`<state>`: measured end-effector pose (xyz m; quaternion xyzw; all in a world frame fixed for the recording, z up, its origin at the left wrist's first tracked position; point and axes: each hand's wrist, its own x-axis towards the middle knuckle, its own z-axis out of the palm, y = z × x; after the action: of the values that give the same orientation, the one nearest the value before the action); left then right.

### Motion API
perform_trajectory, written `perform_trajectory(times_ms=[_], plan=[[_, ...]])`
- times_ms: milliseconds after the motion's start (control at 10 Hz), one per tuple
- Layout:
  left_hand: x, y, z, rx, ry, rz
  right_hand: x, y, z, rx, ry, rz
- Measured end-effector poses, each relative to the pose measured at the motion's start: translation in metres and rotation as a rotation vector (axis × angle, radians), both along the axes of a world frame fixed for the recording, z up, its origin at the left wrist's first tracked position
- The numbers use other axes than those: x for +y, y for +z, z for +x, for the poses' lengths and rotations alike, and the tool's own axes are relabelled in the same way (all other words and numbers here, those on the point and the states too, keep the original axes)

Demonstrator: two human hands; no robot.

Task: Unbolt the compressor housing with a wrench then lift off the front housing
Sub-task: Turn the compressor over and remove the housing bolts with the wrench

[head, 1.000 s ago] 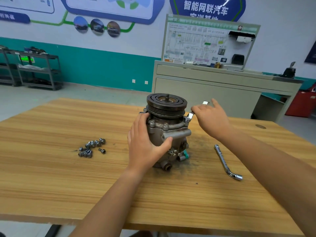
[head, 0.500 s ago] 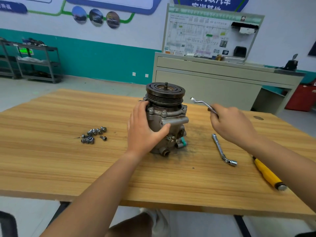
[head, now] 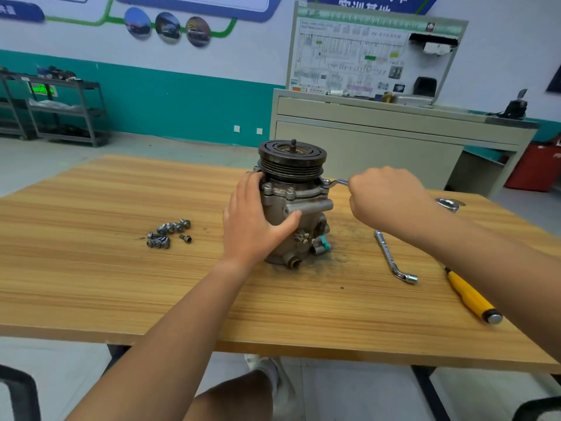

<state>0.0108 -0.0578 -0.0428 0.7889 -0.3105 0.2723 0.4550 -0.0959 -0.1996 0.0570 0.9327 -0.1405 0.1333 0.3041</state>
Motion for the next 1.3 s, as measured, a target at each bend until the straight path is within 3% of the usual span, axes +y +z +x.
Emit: perform_trajectory(times_ms=[200,400,500,800,900,1100,1300], plan=[[-0.002,-0.002,0.001,-0.021,0.051,0.018,-0.009,0.000,-0.004,0.058,0.045,0.027],[-0.004,-0.004,0.000,-0.014,0.055,-0.014,-0.036,0.006,0.006,0.135,0.038,-0.143],[-0.005,-0.004,0.000,-0.005,0.045,-0.045,-0.051,0.005,0.024,0.101,0.031,-0.101],[-0.009,-0.007,-0.002,0.015,0.013,-0.114,-0.059,-0.010,0.058,-0.267,0.242,0.211],[-0.010,-0.008,-0.002,0.019,0.016,-0.141,-0.050,0.004,0.031,-0.509,0.292,0.449],[-0.012,-0.009,-0.002,0.017,0.017,-0.148,-0.032,0.005,-0.013,0.035,-0.038,0.350],[-0.011,-0.010,-0.002,0.008,0.014,-0.155,-0.018,0.002,-0.003,0.053,-0.054,0.306]])
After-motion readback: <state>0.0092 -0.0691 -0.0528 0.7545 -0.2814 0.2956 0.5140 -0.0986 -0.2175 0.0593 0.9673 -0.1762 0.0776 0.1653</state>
